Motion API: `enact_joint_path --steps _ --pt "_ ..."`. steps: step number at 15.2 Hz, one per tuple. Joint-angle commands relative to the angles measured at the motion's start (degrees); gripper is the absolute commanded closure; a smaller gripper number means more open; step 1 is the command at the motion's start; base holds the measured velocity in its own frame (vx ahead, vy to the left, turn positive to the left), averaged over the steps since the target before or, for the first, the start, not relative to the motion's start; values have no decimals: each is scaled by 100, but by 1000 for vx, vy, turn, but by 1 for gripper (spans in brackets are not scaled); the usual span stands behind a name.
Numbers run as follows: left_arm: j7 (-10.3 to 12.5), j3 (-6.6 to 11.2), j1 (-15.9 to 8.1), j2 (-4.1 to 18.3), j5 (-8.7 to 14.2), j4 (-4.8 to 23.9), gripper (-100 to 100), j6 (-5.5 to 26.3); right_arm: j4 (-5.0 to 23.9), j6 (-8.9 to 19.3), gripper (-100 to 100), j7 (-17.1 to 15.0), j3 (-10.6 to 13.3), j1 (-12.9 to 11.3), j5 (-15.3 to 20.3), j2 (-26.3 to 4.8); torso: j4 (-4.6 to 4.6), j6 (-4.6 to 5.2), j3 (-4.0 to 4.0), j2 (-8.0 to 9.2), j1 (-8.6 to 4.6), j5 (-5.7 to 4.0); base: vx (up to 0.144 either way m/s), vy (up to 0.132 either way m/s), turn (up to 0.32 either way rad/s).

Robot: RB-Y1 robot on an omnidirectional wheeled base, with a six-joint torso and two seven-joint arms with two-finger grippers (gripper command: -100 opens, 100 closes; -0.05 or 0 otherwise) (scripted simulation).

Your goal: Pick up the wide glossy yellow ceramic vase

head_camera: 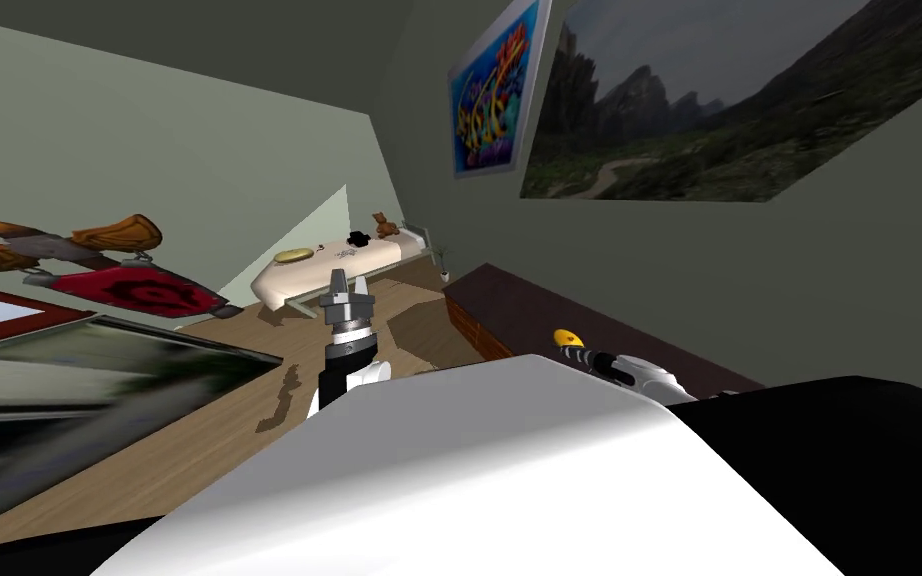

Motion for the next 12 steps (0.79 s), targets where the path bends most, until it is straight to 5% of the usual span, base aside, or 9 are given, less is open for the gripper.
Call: enact_joint_path --steps 1,3,5,10,12 --pt "0 0 0 0 0 0 0 0 286 -11 -100 29 15 -52 155 -124 0 0 0 0 0 0 13 -4 265" --pt "0 0 0 0 0 0 0 0 367 -11 -100 29 15 -52 155 -124 -1 0 -2 -4 -2 0 16 -10 114" --pt "0 0 0 0 0 0 0 0 848 -12 -100 58 49 -138 366 -277 -1 2 -2 -3 -3 0 16 -6 200" --pt "0 0 0 0 0 0 0 0 1433 -13 -100 89 86 -234 602 -443 -1 1 -3 -4 -4 -1 17 -13 174" --pt "0 0 1 0 0 0 0 0 1294 -13 -100 89 86 -234 602 -443 -1 2 -2 -4 -4 -1 13 -13 72"
